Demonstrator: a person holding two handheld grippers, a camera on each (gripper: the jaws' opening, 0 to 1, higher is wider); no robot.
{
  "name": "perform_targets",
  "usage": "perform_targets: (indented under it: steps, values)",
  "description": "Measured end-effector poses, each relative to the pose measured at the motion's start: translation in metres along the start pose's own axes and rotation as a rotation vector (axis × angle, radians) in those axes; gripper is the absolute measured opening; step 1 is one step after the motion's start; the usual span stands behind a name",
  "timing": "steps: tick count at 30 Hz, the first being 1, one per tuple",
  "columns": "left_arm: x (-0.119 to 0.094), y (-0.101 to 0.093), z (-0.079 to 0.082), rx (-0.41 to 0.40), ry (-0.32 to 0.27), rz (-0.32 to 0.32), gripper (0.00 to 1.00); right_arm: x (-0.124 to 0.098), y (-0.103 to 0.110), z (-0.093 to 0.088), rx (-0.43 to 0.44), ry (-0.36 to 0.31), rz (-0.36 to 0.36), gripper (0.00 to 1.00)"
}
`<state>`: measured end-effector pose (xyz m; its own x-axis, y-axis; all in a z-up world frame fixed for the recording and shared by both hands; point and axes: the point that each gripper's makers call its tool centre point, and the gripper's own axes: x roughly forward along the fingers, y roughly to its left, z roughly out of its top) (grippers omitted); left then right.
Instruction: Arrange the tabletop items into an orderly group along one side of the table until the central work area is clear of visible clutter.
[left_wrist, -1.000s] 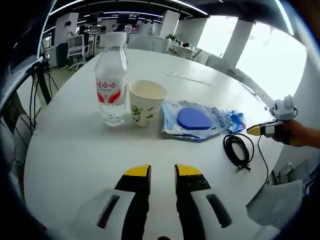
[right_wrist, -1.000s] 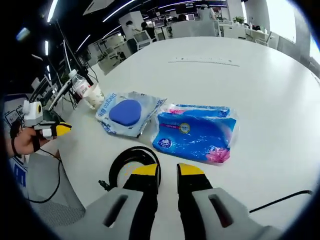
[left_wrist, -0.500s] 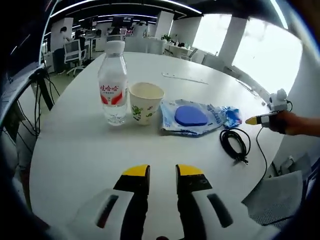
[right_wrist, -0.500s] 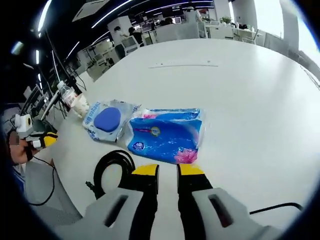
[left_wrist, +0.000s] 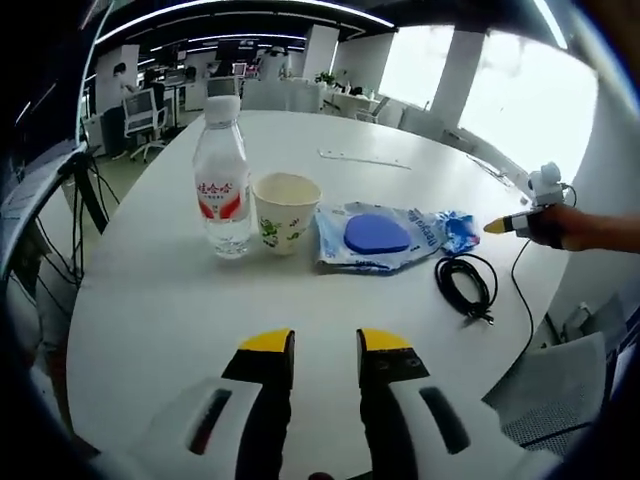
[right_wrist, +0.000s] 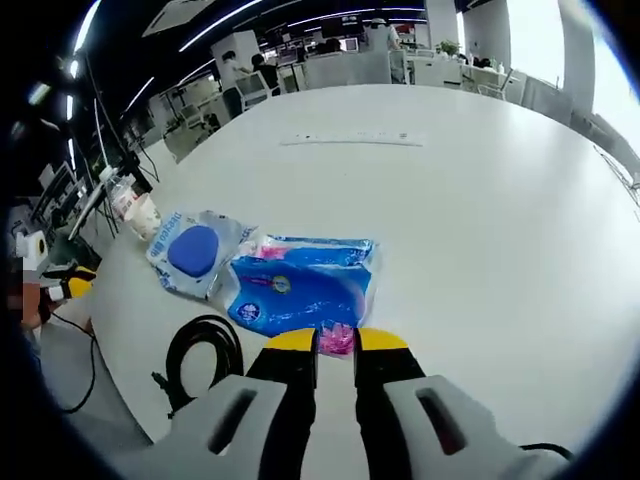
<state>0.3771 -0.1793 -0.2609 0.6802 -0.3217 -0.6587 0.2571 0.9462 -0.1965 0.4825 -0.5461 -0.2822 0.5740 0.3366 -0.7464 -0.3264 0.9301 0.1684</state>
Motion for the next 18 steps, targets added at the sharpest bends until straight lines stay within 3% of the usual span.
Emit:
perform_targets:
  steps: [18]
  values:
    - [-0.019, 0.003, 0.007, 0.030, -0.025, 0.011, 0.27, 0.021, -0.020, 0.017, -0.034, 0.054, -0.037, 0.11]
